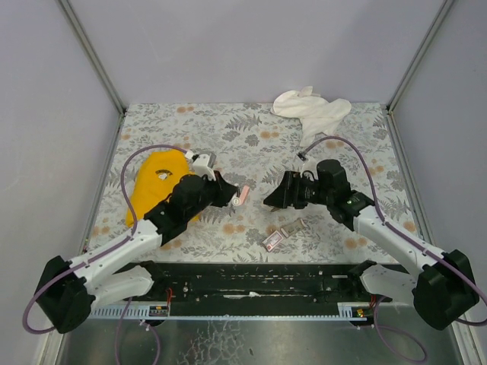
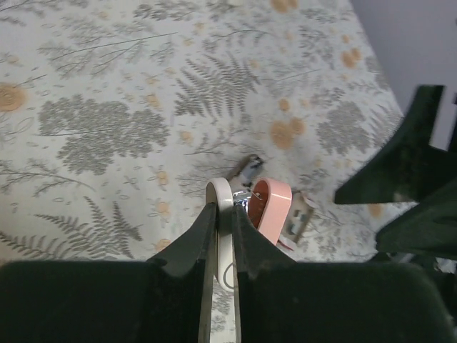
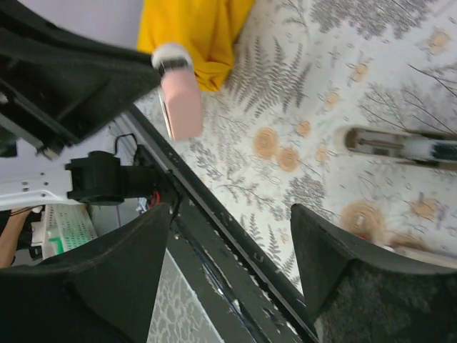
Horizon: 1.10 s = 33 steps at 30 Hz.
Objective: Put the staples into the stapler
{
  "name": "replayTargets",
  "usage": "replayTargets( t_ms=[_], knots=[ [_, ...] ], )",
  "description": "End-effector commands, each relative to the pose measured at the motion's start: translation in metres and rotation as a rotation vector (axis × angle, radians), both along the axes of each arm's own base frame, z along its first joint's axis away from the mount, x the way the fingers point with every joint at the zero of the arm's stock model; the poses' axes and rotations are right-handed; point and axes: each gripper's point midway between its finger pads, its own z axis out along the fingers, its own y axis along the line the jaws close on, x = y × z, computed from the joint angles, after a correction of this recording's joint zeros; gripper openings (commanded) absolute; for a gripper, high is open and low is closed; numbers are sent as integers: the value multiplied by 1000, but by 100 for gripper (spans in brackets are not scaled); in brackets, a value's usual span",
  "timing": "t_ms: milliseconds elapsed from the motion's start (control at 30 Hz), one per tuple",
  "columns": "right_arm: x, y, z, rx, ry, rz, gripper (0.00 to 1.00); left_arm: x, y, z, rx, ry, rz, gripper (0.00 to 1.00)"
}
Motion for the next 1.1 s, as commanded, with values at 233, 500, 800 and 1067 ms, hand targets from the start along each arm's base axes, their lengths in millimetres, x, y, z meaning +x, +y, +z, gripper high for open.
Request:
replayTargets(
  t_ms=[233, 500, 800, 1067],
  knots=[
    [0, 34, 45, 102, -135, -17, 76, -50, -48, 43, -93, -89, -71, 0],
    [-15, 41, 34, 100, -100, 19, 63, -57, -60, 41, -67, -82, -63, 0],
    [-19, 41, 26, 94, -88, 22, 32, -56, -61, 39, -69, -66, -44, 0],
    [-11, 22, 35, 50, -163, -73, 2, -46, -32, 10, -18, 41, 156, 0]
  ],
)
